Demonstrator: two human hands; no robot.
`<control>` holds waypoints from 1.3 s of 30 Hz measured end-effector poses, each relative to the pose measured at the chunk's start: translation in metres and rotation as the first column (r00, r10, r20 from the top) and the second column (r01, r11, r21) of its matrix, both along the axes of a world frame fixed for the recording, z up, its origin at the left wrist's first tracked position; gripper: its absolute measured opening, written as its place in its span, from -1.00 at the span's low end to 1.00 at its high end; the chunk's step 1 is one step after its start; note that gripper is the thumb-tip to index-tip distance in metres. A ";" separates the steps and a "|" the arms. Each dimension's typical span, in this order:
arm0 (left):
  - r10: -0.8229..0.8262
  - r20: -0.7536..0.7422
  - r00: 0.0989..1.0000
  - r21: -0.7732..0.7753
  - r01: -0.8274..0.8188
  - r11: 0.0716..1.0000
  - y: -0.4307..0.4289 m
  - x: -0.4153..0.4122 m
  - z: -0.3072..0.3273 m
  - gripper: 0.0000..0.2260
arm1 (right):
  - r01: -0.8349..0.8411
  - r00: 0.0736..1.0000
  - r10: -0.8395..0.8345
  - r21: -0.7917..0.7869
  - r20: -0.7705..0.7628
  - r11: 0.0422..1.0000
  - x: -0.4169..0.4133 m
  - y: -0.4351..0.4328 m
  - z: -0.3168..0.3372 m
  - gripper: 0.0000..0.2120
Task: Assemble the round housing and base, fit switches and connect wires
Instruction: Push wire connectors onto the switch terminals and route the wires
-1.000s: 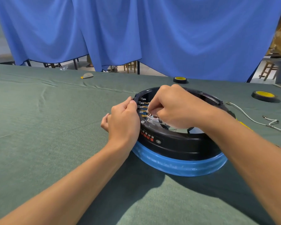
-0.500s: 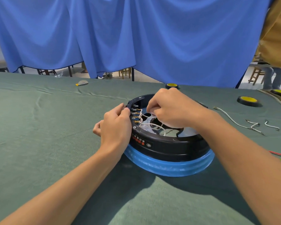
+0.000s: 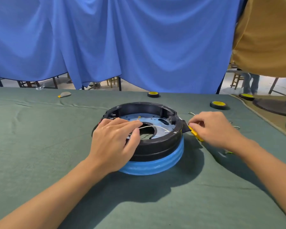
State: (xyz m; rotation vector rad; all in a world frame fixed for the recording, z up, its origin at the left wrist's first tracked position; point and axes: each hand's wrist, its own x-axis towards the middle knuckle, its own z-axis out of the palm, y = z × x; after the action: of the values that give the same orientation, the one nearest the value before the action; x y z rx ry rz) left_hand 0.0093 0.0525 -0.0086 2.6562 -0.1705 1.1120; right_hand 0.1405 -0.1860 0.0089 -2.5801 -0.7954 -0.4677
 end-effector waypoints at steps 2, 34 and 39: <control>0.009 0.040 0.999 0.047 -0.011 0.999 0.000 0.001 0.001 -0.61 | 0.007 1.000 -0.007 0.000 0.001 1.000 -0.001 -0.003 -0.016 -0.85; -0.171 -0.669 0.724 0.036 0.261 0.965 -0.075 0.066 0.038 -0.51 | 0.332 0.940 -0.335 -0.056 -0.059 0.942 0.046 -0.030 -0.031 -0.78; -0.203 -0.664 0.719 0.001 0.273 0.962 -0.075 0.063 0.040 -0.52 | 0.307 0.950 -0.303 0.035 -0.078 0.951 0.044 -0.028 -0.024 -0.83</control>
State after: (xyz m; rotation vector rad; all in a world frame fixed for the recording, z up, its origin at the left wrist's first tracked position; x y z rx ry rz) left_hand 0.0727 -0.0223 0.0315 2.8230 -0.4204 0.0384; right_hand 0.1845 -0.2145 -0.0154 -2.6682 -0.3550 -0.4731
